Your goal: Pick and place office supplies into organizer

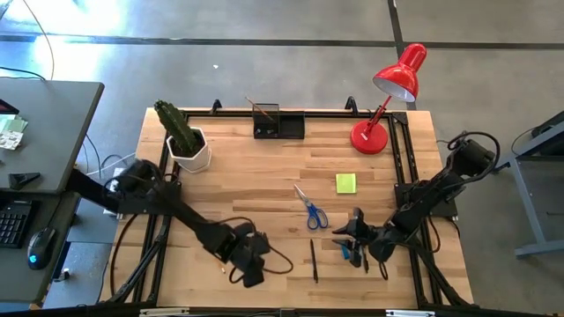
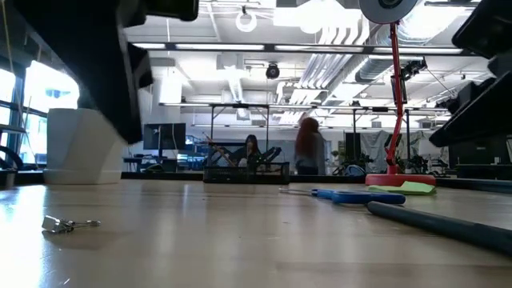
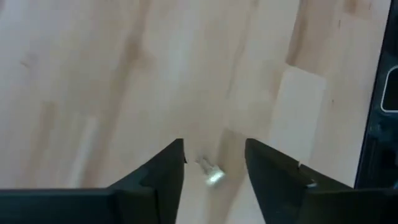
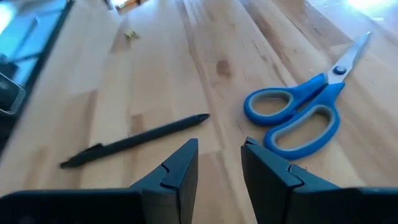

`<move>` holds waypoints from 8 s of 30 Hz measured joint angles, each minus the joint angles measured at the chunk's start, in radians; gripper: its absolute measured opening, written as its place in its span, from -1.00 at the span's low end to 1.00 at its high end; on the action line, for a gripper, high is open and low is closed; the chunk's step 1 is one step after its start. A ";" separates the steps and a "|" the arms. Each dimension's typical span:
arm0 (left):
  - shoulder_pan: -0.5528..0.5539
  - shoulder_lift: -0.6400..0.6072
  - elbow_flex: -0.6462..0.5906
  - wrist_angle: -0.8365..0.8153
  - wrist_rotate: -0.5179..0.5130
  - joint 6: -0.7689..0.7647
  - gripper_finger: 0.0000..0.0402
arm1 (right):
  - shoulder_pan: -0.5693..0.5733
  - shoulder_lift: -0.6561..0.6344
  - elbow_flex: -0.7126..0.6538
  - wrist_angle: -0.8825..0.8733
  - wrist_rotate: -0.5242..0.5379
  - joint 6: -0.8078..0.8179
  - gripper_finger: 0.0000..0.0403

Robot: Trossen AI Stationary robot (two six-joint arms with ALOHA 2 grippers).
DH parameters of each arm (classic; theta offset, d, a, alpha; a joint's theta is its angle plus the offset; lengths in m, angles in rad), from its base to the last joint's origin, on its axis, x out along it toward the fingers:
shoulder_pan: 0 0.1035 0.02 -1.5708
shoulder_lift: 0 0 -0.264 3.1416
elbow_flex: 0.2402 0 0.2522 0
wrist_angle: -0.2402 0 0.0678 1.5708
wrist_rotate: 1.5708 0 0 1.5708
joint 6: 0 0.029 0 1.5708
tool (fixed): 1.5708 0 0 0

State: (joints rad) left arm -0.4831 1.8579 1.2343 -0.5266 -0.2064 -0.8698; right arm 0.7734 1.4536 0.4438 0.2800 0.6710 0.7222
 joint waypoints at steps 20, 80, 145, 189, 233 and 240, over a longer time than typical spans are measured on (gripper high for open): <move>-0.042 0.130 0.004 0.000 -0.021 -0.331 -0.02 | -0.099 0.000 0.000 0.012 0.026 -0.244 -0.42; -0.040 0.175 0.047 -0.320 -0.316 0.026 -0.01 | -0.083 0.000 0.000 -0.058 0.056 -0.039 -0.42; 0.076 0.161 0.141 -0.380 0.067 0.395 -0.44 | -0.074 0.000 0.000 -0.064 0.006 0.003 -0.42; 0.142 0.158 0.083 -0.303 0.166 0.338 -0.49 | -0.072 0.000 0.000 -0.066 0.002 0.003 -0.42; 0.686 0.156 0.281 -0.437 -0.095 0.850 -0.68 | -0.072 0.000 0.000 -0.067 -0.122 0.029 -0.42; 0.863 0.153 0.390 -0.325 -0.213 0.964 -0.74 | -0.072 0.000 0.000 -0.066 -0.084 -0.014 -0.42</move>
State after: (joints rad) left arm 0.3801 2.0113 1.6247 -0.8516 -0.4191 0.0943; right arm 0.7013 1.4540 0.4438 0.2135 0.5867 0.7078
